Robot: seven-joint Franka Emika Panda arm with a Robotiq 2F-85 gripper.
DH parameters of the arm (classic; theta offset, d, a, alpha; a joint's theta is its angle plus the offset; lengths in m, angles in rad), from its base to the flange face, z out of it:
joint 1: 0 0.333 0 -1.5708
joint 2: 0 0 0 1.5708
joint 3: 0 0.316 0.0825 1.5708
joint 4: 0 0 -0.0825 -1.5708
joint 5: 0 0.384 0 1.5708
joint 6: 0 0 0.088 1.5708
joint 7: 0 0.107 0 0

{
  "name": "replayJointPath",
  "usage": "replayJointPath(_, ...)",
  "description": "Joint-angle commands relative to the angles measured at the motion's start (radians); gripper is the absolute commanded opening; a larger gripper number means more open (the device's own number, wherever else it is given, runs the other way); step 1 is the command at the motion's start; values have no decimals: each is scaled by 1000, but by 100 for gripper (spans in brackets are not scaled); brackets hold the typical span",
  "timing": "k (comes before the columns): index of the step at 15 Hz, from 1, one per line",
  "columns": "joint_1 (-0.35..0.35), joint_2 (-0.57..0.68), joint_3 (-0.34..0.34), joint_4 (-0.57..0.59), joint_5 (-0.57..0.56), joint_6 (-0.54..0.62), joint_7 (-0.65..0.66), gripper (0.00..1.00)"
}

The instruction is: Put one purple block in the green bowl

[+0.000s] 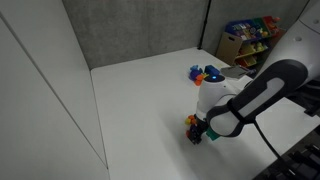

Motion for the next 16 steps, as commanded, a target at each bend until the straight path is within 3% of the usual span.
replayJointPath(1, 4, 45, 5, 41, 15, 24, -4, 100)
replayJointPath(2, 5, 52, 5, 46, 16, 27, -4, 100)
replayJointPath(3, 9, 58, 3, 50, 14, 28, -2, 75)
replayJointPath(4, 10, 63, 3, 54, 14, 29, -2, 74)
replayJointPath(12, -2, 20, 10, 59, 21, 1, -12, 9)
replayJointPath(16, -21, -61, 24, 50, 33, -47, -23, 10)
